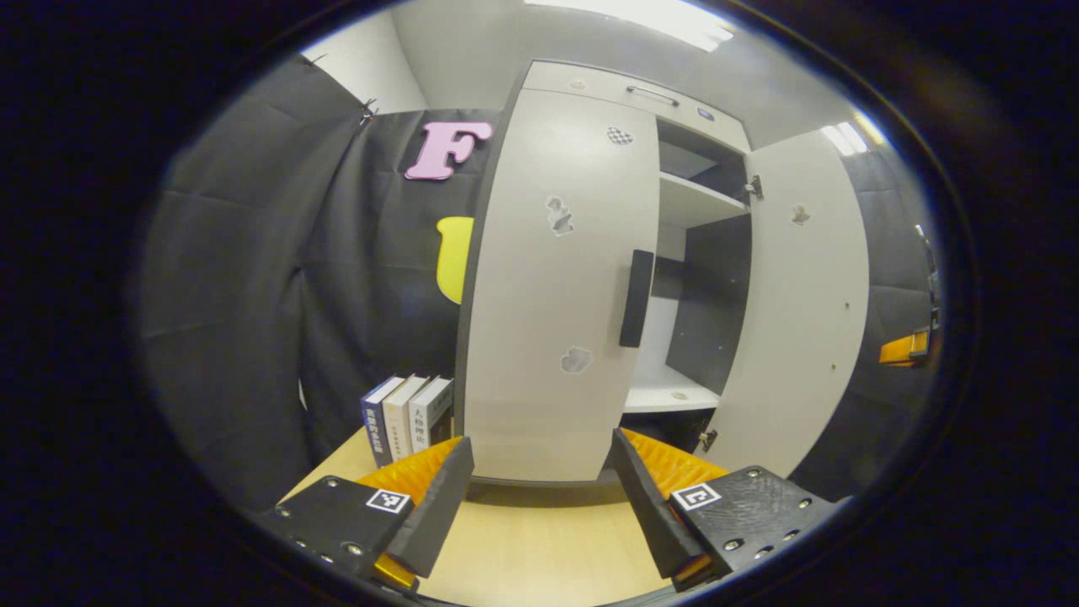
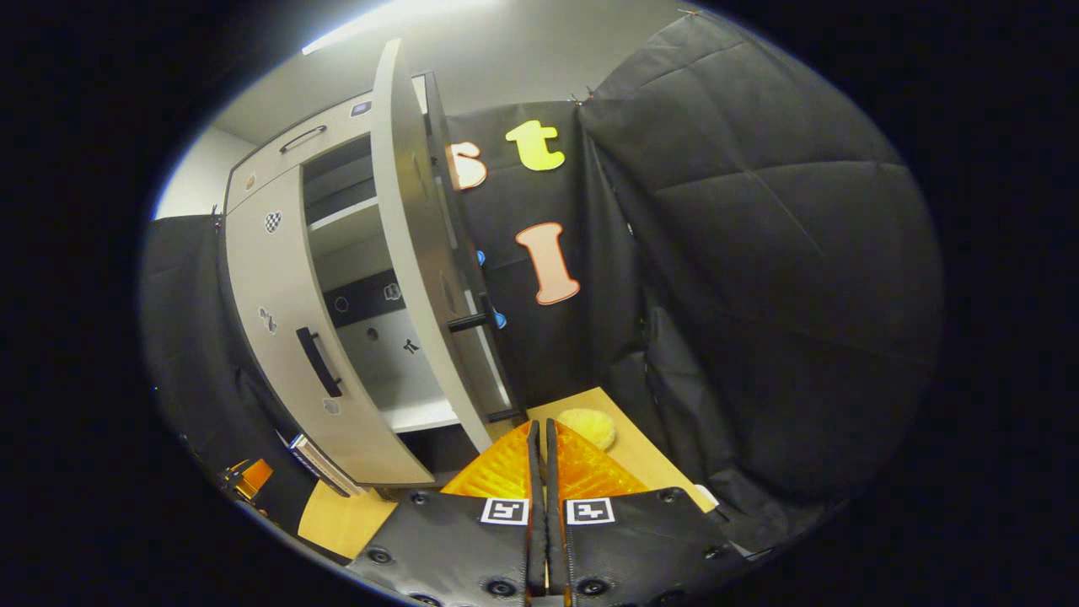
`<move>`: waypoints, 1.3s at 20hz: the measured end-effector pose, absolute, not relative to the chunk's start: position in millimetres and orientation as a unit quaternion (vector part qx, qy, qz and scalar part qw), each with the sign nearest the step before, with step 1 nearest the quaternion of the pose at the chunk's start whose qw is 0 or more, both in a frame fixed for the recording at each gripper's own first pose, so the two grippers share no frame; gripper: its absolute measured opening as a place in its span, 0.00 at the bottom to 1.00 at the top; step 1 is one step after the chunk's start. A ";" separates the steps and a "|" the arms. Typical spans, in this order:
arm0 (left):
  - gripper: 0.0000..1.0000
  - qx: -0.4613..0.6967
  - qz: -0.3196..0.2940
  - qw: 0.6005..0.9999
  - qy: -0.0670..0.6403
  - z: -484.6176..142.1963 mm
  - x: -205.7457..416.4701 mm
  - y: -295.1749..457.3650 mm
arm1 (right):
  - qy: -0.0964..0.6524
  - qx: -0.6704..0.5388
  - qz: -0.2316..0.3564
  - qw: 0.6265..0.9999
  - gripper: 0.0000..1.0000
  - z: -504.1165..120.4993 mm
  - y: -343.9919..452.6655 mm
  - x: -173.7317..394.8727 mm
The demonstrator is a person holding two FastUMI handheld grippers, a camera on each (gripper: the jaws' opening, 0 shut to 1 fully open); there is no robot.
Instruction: Open the right door of the double-door shoe cabinet with the right hand, and open the left door with the left hand.
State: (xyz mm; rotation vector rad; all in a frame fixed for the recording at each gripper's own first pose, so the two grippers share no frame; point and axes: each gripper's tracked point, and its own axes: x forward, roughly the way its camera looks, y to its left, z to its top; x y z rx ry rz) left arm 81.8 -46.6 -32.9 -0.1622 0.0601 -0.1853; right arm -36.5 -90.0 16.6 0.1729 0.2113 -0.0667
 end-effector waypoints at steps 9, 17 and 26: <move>0.97 -0.078 -0.151 0.985 -0.018 24.7 151.7 -110.5 | 0.054 0.093 -0.128 0.986 0.02 32.9 -169.3 -31.9; 0.97 -0.061 -0.117 0.991 -0.036 57.5 208.6 -145.6 | 0.037 0.053 -0.109 0.992 0.08 42.2 -197.7 64.5; 0.96 -0.047 -0.083 0.995 -0.026 60.0 256.9 -168.8 | 0.053 0.027 -0.074 0.995 0.82 18.9 -215.2 136.7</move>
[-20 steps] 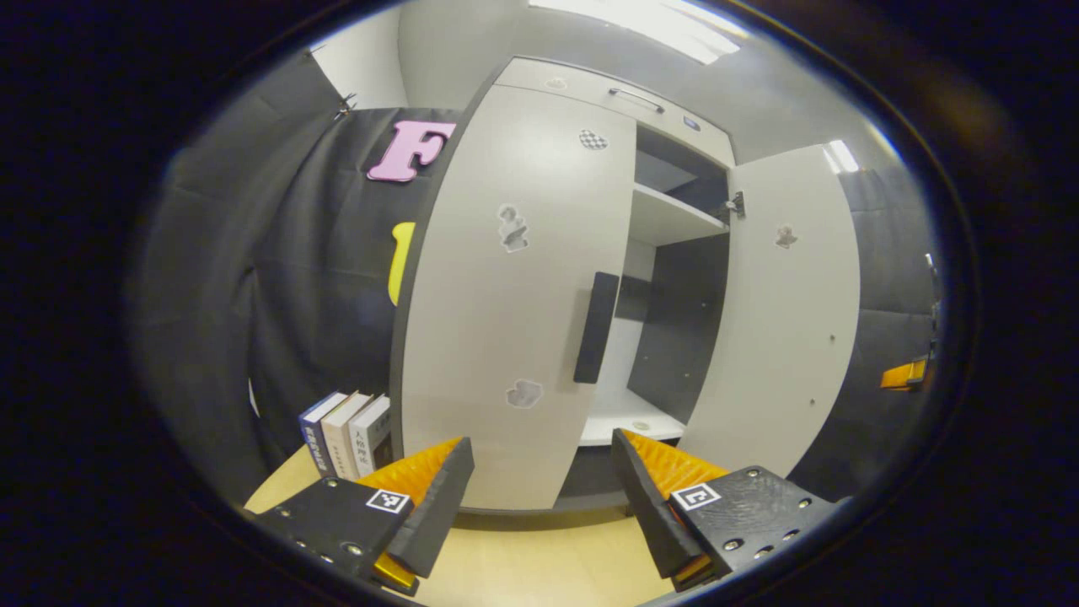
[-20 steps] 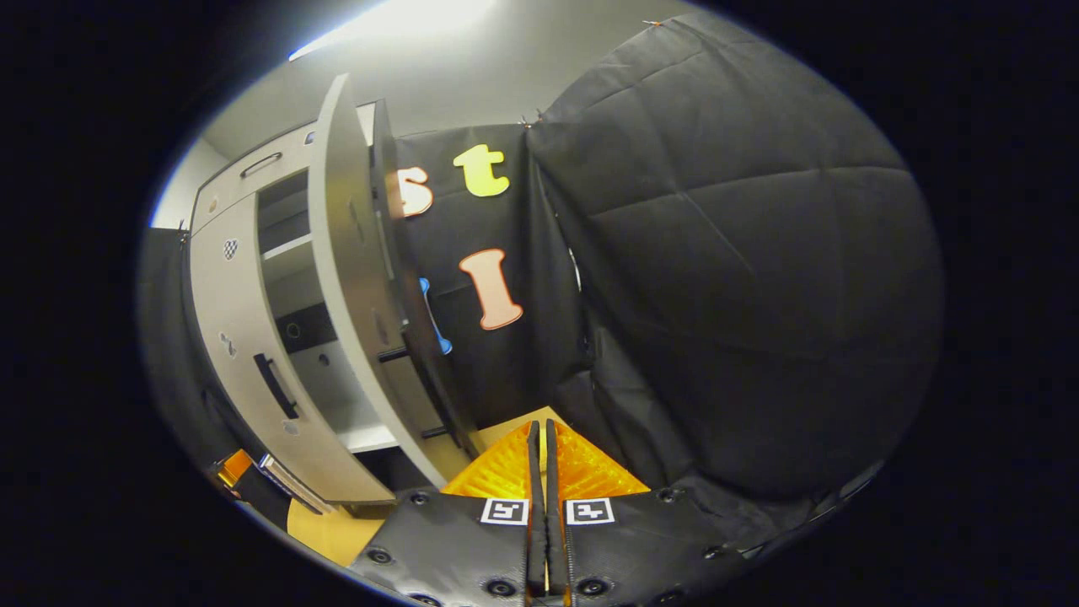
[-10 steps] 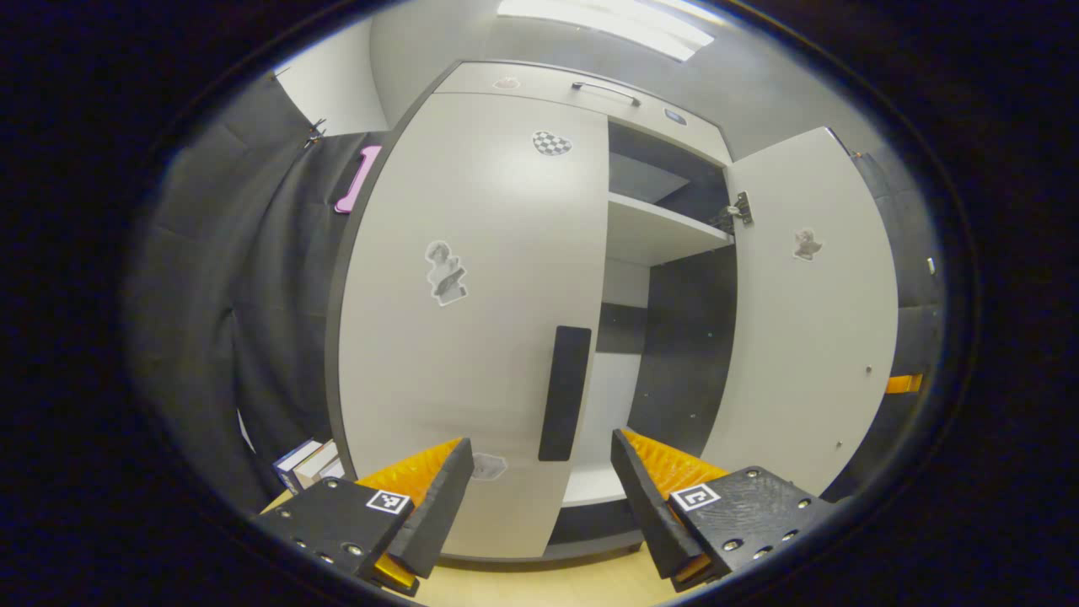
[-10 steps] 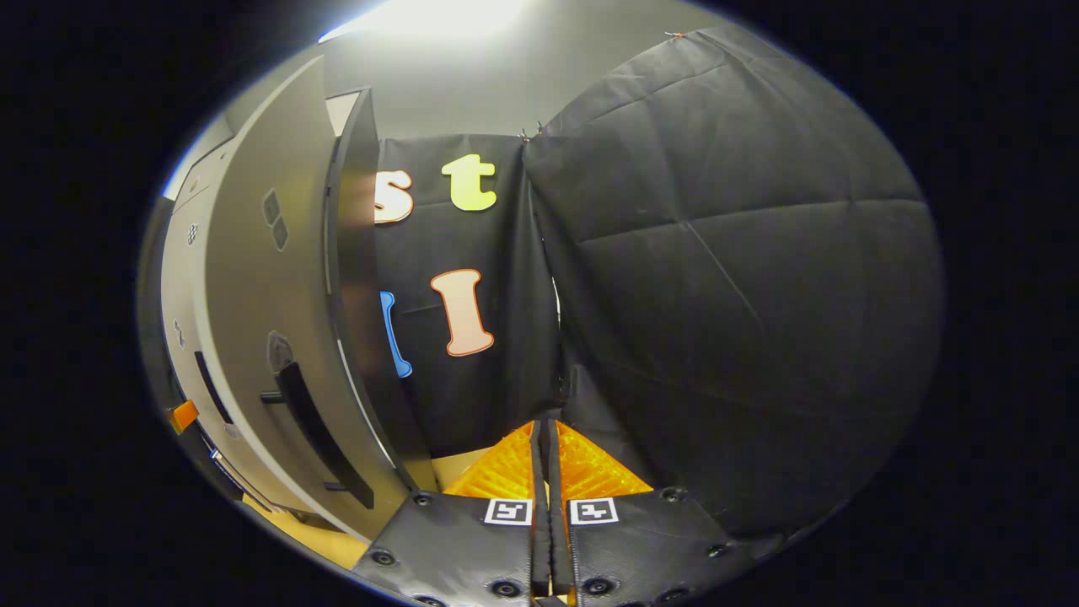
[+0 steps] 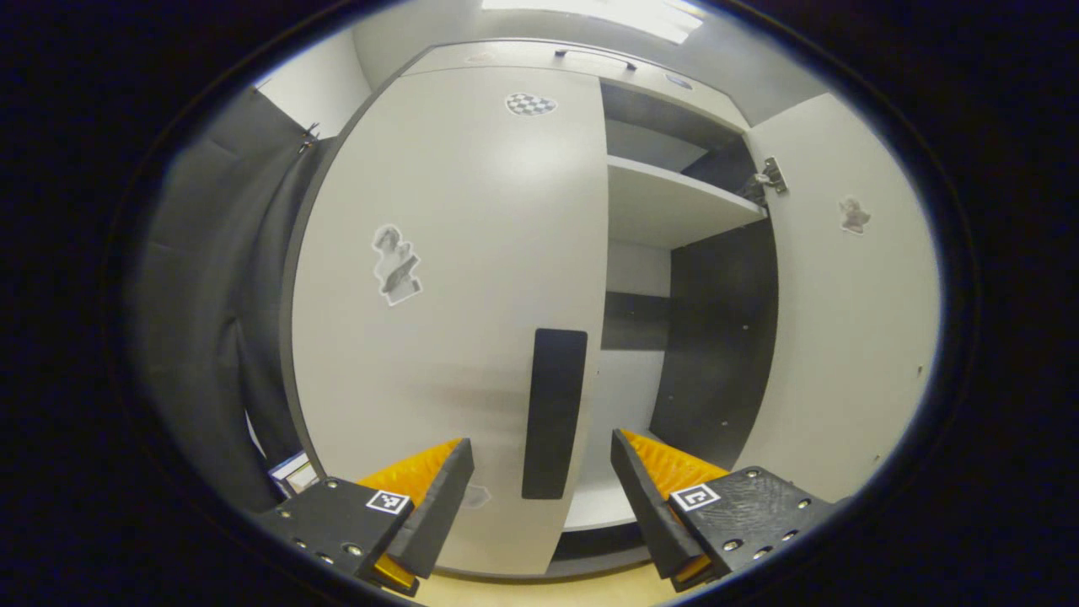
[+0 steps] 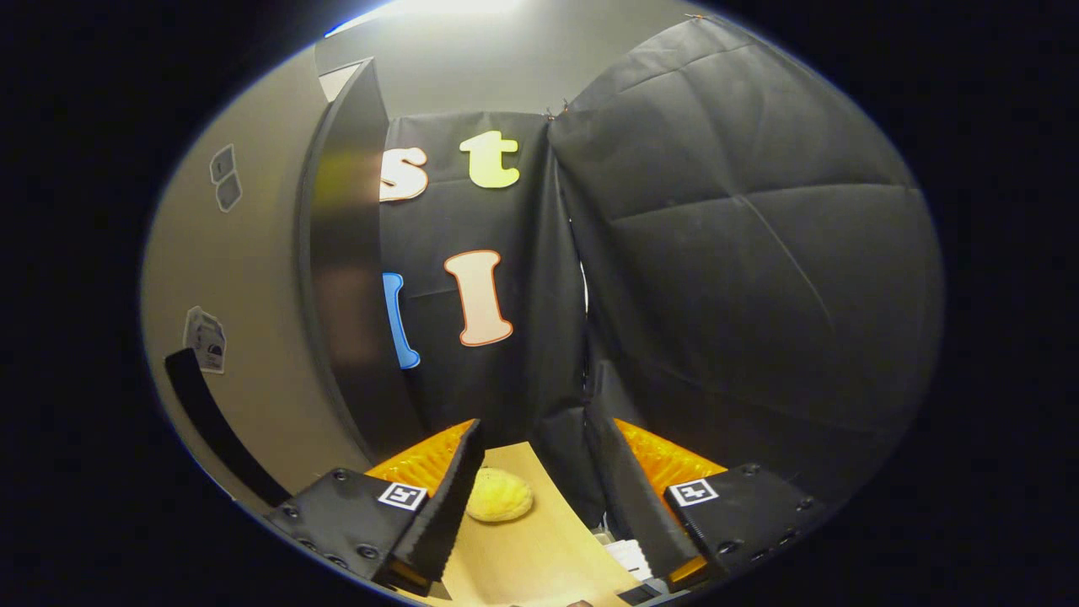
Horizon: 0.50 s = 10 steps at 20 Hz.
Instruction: Open the right door of the double-door shoe cabinet with the right hand, and open the left door with the left hand.
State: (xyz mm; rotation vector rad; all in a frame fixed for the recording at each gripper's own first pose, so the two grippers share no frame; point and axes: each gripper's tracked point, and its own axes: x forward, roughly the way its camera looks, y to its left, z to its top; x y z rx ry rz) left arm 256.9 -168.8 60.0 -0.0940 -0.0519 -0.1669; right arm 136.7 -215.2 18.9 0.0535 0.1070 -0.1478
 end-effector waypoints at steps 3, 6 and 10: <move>0.84 -0.042 -0.061 0.997 -0.035 65.3 270.7 -167.5 | 0.065 0.035 -0.064 0.995 0.90 9.6 -218.3 157.5; 0.64 -0.041 -0.065 0.997 -0.030 65.4 278.8 -174.6 | 0.071 0.044 -0.058 0.995 0.90 3.3 -222.0 175.5; 0.57 -0.043 -0.057 0.997 -0.031 64.1 284.0 -177.3 | 0.070 0.033 -0.058 0.995 0.90 -1.0 -233.6 200.6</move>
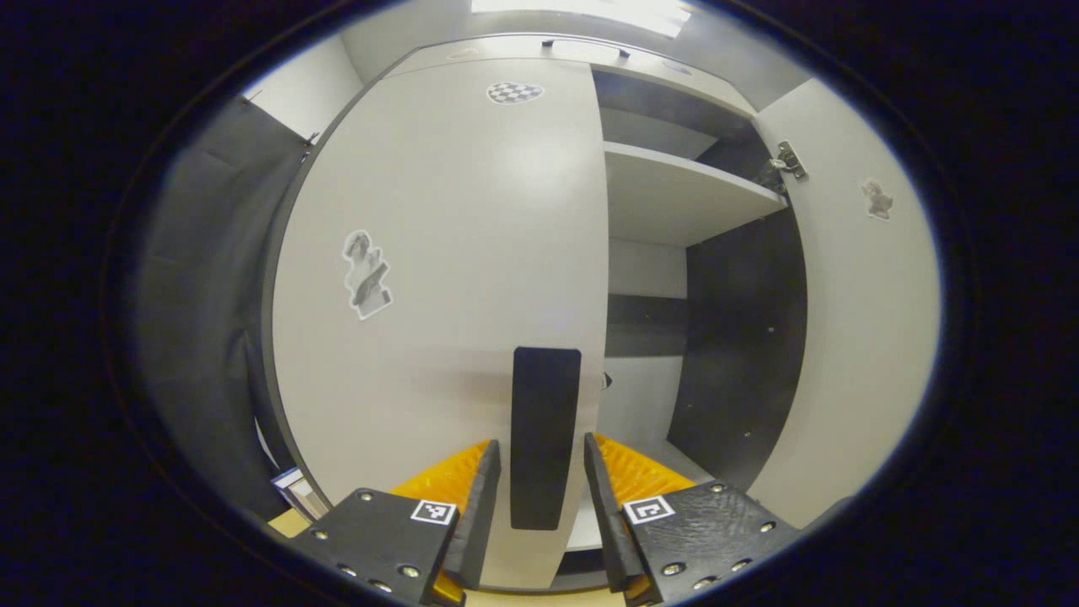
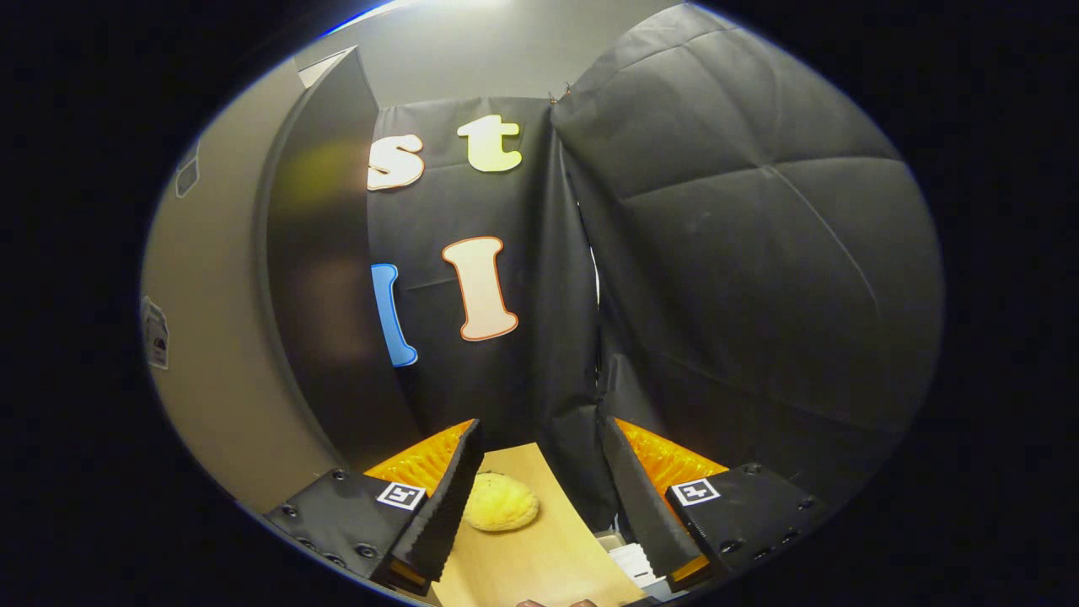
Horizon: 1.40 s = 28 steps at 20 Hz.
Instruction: Open the right door of the double-door shoe cabinet with the right hand, and open the left door with the left hand.
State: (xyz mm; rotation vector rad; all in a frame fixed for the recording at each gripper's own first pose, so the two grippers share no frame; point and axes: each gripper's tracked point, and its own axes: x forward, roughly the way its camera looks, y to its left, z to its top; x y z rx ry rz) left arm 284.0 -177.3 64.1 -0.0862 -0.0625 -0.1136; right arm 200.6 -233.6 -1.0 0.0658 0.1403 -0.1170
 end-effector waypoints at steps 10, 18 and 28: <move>0.28 -0.019 -0.044 0.998 -0.034 58.4 284.7 -175.9 | 0.076 0.027 -0.046 0.996 0.90 -12.9 -241.1 207.0; 0.22 -0.038 -0.064 0.997 -0.032 58.0 278.6 -175.0 | 0.069 0.031 -0.069 0.995 0.90 -10.6 -242.9 153.0; 0.21 -0.057 -0.124 0.990 -0.034 59.5 236.4 -158.8 | 0.052 0.050 -0.123 0.990 0.83 -5.6 -201.1 49.4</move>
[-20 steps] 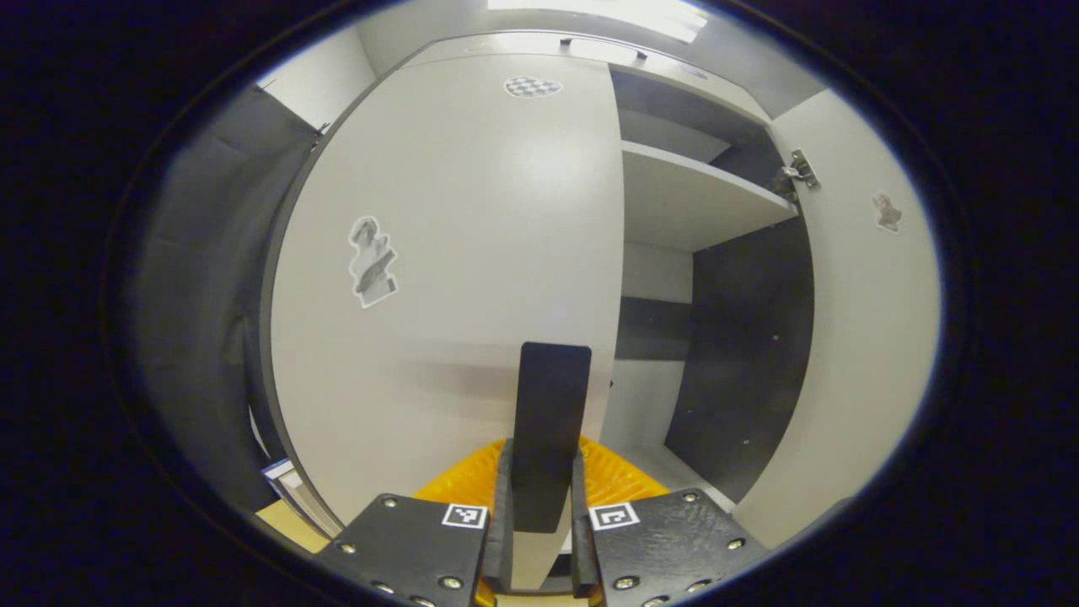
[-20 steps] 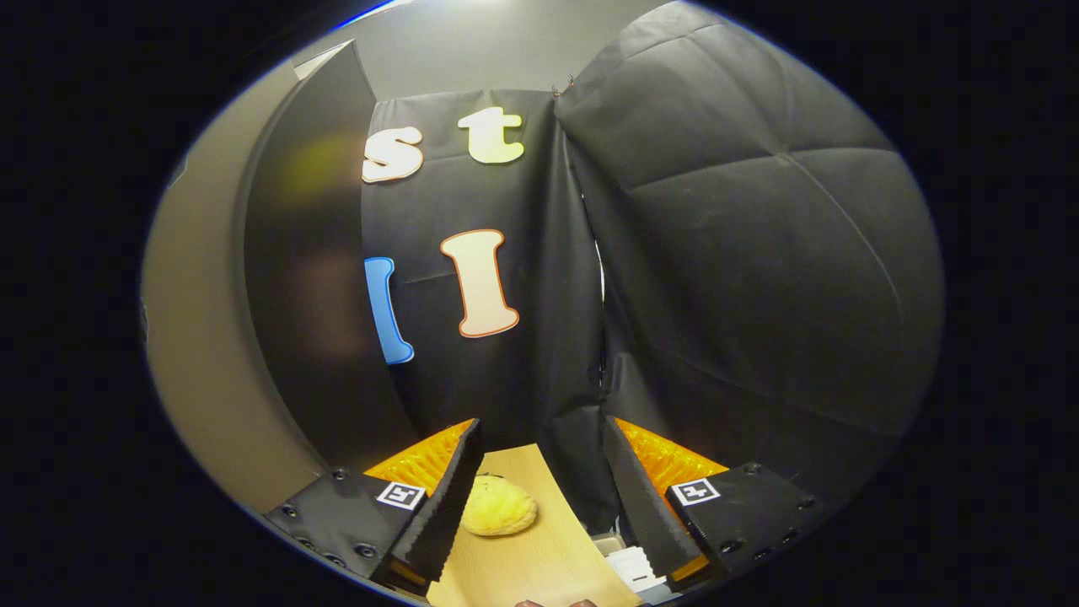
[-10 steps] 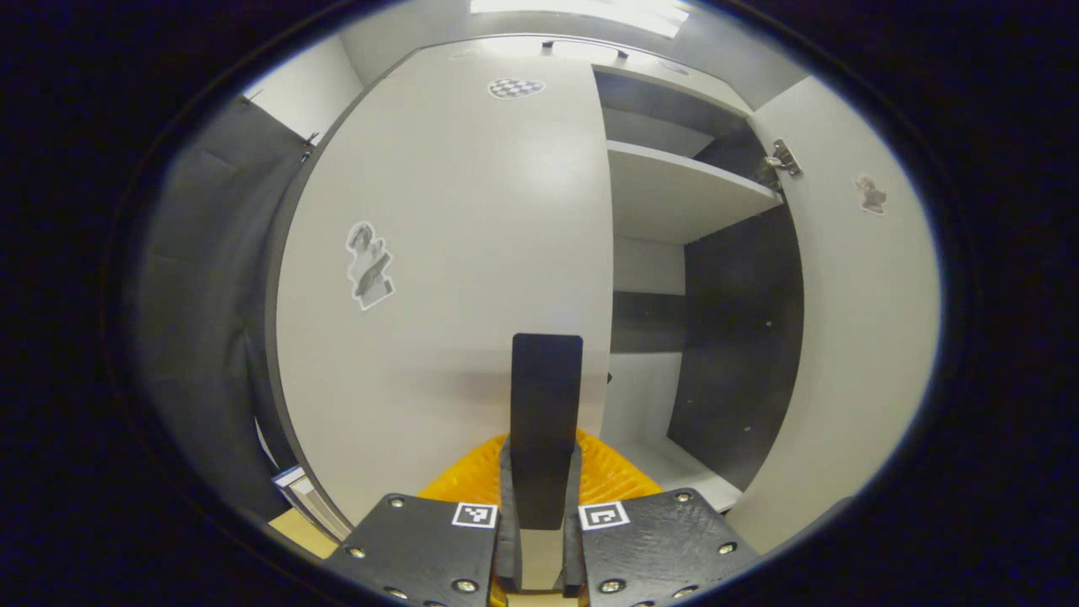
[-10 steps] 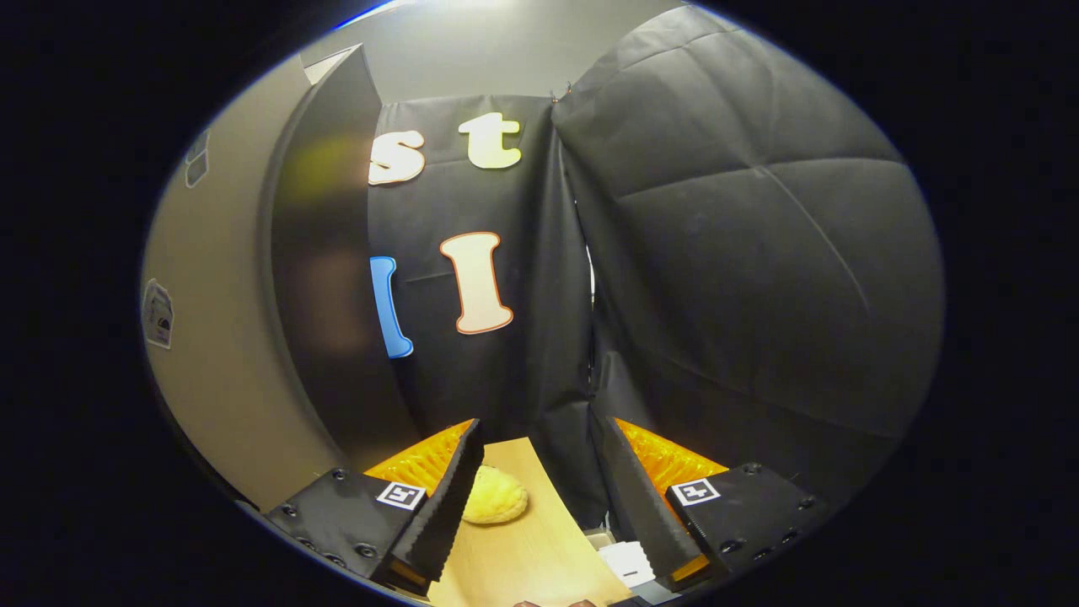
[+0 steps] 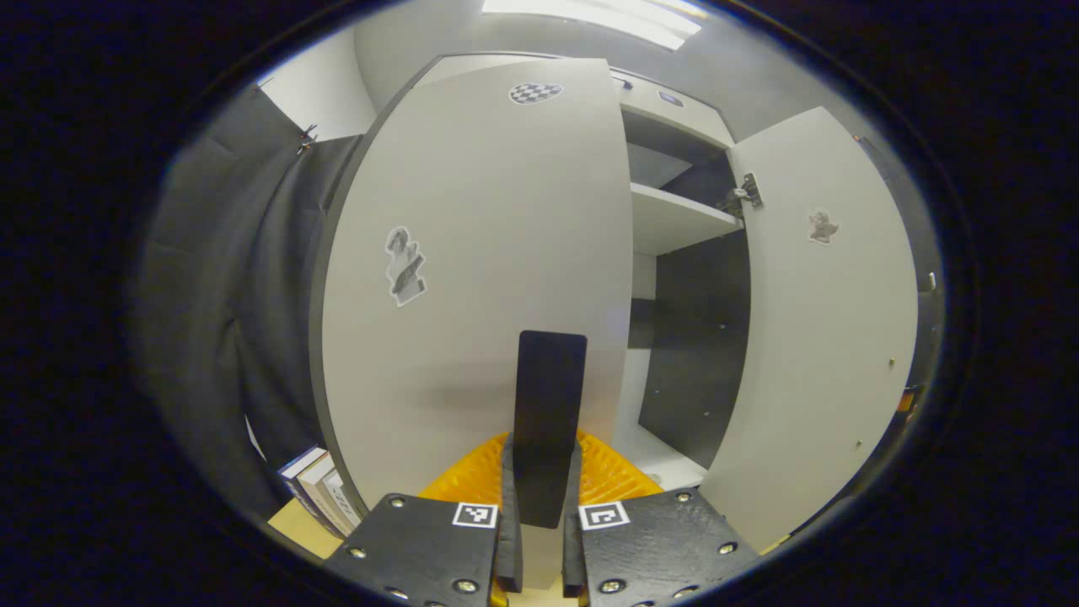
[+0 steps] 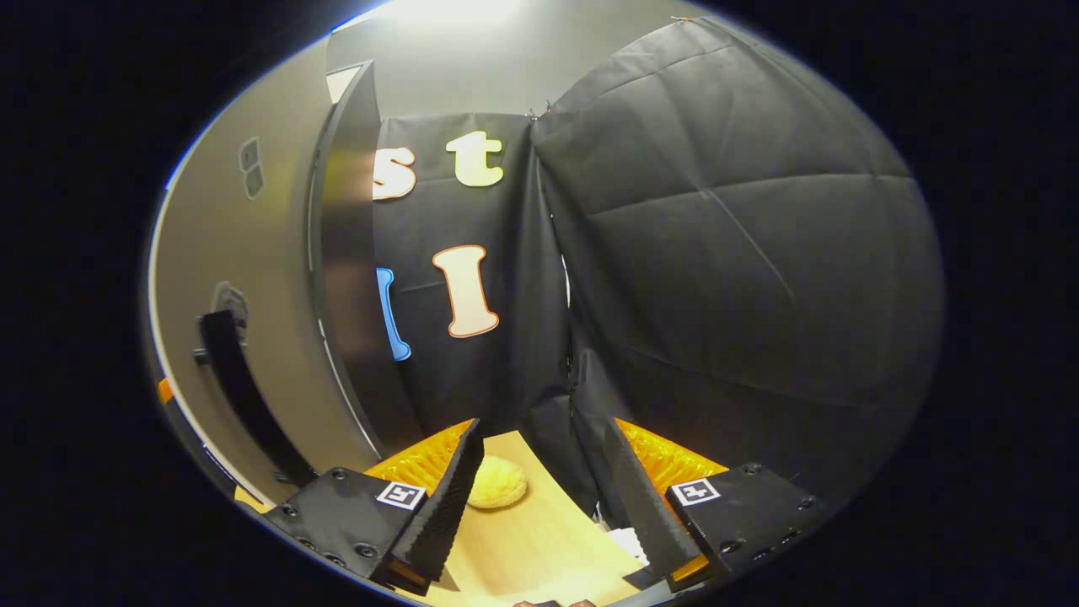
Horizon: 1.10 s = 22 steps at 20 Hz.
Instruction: Open the right door of the double-door shoe cabinet with the right hand, and open the left door with the left hand.
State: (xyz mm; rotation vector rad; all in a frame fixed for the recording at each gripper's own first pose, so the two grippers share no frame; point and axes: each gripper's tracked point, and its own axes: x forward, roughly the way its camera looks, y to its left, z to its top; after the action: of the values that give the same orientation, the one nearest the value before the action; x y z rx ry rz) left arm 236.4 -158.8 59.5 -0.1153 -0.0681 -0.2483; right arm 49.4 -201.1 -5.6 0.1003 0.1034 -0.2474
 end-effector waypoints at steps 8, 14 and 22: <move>0.20 -0.089 -0.153 0.982 -0.057 56.9 208.5 -139.0 | 0.048 0.040 -0.163 0.985 0.90 -18.6 -179.3 -45.4; 0.18 -0.095 -0.163 0.981 -0.056 58.2 188.5 -120.3 | 0.046 0.048 -0.159 0.985 0.90 -25.2 -159.1 -75.8; 0.18 -0.087 -0.137 0.985 -0.054 53.1 174.8 -87.0 | 0.058 0.045 -0.140 0.987 0.90 -40.5 -135.3 -91.4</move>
State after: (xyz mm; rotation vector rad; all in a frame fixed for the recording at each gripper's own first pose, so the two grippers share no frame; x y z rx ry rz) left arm 174.8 -87.0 53.1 -0.1746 -0.1091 -0.2748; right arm -91.4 -135.3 -40.5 0.0897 0.1165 -0.2817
